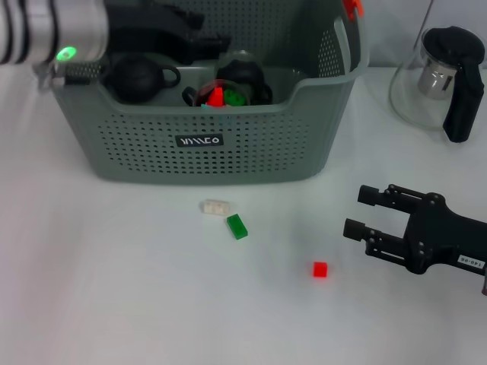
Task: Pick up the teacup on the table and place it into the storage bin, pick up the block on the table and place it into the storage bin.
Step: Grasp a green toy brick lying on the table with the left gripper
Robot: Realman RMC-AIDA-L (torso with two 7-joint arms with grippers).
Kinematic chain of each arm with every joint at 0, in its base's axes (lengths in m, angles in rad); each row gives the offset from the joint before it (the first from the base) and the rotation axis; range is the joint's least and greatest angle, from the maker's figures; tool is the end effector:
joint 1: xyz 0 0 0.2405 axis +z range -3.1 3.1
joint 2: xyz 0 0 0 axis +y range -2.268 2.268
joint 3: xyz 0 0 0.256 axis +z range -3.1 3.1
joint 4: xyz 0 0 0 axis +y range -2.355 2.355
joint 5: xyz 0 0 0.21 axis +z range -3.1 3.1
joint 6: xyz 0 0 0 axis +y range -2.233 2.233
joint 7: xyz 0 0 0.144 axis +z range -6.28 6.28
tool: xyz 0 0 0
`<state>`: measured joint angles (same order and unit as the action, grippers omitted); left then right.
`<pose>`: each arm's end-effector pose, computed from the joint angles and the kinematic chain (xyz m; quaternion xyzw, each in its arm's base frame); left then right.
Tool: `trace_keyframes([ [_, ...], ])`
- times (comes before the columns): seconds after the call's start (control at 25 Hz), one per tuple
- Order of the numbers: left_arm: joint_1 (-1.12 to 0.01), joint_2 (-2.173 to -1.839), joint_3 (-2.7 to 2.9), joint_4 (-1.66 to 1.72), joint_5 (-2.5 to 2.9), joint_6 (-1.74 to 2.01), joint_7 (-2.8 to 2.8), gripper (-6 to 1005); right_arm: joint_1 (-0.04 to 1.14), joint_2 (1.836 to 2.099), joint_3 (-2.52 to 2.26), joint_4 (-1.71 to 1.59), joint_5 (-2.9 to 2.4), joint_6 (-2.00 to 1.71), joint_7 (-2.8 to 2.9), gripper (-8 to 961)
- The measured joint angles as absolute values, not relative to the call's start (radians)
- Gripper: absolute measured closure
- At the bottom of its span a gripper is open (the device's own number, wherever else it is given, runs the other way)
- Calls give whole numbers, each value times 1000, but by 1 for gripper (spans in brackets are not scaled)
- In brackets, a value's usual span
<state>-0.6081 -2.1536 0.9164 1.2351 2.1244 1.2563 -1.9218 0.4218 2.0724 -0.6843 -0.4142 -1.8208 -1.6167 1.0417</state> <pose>-0.1586 0.4062 0.0490 -0.9252 -0.1936 -0.1671 0.2803 0.2863 0.2810 -0.0228 -0.9111 0.1872 0.3332 0.1543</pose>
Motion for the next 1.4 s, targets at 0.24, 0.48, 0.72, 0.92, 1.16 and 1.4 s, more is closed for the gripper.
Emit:
trace_keyframes([
  [0.24, -470, -2164, 850, 1204, 1919, 1486, -1631, 445, 422, 2074, -677, -415, -1823, -1617, 1039, 270],
  [0.48, -424, -2166, 765, 996, 1941, 1654, -1393, 449, 421, 2073, -675, -417, -1825, -1616, 1044, 272],
  [0.72, -423, -2170, 769, 800, 2018, 1593, -1160, 452, 419, 2072, -675, -417, -1825, -1615, 1046, 270],
  [0.92, -458, -2169, 802, 677, 2020, 1433, -1070, 455, 419, 2071, -675, -414, -1826, -1611, 1046, 270],
  [1.16, -509, -2169, 899, 614, 2020, 1261, -1101, 458, 418, 2071, -675, -414, -1827, -1610, 1046, 270],
  [1.4, -537, -2170, 964, 583, 2020, 1159, -1122, 461, 416, 2071, -675, -416, -1827, -1608, 1046, 270],
])
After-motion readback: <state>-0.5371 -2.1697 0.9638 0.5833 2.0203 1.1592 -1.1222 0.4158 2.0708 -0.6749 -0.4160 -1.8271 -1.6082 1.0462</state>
